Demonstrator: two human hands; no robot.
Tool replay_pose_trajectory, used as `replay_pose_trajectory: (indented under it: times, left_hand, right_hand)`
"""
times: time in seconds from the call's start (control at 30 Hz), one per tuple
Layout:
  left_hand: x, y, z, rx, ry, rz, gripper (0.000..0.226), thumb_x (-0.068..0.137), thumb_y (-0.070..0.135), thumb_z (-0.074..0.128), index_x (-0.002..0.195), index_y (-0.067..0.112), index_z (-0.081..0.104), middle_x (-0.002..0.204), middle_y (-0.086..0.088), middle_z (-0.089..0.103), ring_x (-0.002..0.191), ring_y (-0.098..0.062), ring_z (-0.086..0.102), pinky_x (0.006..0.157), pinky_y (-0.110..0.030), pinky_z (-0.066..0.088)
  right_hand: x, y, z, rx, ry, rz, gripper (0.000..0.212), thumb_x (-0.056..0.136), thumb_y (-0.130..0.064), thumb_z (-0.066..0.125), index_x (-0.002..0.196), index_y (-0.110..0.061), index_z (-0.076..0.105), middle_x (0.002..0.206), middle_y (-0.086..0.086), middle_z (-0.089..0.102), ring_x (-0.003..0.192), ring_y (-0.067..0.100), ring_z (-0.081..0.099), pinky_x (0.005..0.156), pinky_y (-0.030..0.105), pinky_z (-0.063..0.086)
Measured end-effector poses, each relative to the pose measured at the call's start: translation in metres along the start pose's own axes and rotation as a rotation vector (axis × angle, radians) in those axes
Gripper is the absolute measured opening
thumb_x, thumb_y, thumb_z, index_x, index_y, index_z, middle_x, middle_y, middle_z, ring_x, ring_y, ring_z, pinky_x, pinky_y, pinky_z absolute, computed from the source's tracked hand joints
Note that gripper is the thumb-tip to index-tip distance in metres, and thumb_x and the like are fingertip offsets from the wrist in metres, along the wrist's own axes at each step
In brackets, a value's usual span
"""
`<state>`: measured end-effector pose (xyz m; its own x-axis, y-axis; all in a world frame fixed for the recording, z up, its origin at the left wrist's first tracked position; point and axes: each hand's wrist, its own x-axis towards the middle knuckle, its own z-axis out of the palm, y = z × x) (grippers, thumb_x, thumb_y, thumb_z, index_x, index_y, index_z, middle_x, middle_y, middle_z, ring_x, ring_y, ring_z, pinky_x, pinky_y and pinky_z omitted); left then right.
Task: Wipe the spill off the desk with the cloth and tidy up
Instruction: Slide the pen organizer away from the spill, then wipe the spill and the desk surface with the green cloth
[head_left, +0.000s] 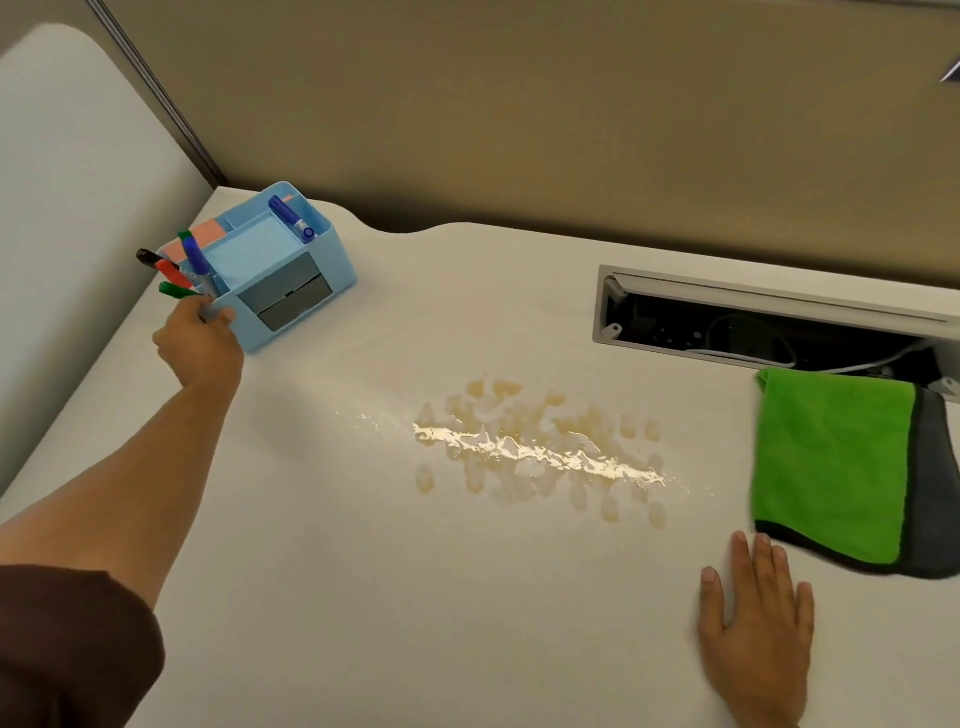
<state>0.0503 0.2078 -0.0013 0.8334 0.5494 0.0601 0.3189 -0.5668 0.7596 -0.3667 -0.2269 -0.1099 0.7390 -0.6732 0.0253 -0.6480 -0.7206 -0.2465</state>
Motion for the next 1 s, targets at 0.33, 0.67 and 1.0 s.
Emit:
replay_pose_trajectory:
  times: [0.33, 0.67, 1.0]
  left_hand:
    - [-0.013, -0.006, 0.001, -0.012, -0.050, 0.023, 0.038, 0.096, 0.017, 0.057, 0.134, 0.017, 0.052, 0.138, -0.014, 0.052, 0.123, -0.027, 0.055, 0.099, -0.021, 0.041]
    - [-0.151, -0.067, -0.006, 0.020, -0.194, 0.299, 0.034, 0.098, 0.014, 0.052, 0.131, 0.008, 0.054, 0.136, -0.016, 0.055, 0.125, -0.031, 0.051, 0.108, -0.031, 0.035]
    - [-0.281, -0.107, -0.019, 0.157, -0.368, 0.636, 0.044, 0.095, 0.035, 0.046, 0.121, 0.003, 0.061, 0.140, -0.017, 0.052, 0.137, -0.031, 0.041, 0.115, -0.048, 0.029]
  right_hand:
    - [0.000, -0.005, -0.006, -0.003, -0.031, -0.009, 0.065, 0.094, -0.050, 0.025, 0.149, -0.018, 0.036, 0.156, 0.009, 0.036, 0.145, 0.025, 0.027, 0.120, 0.047, 0.011]
    - [-0.001, -0.006, -0.011, -0.011, -0.036, -0.031, 0.066, 0.095, -0.050, 0.024, 0.148, -0.014, 0.037, 0.155, 0.010, 0.036, 0.147, 0.024, 0.025, 0.121, 0.047, 0.011]
    - [-0.001, -0.010, -0.016, 0.081, -0.009, -0.034, 0.065, 0.096, -0.047, 0.028, 0.150, -0.010, 0.030, 0.155, 0.011, 0.036, 0.146, 0.024, 0.027, 0.122, 0.044, 0.011]
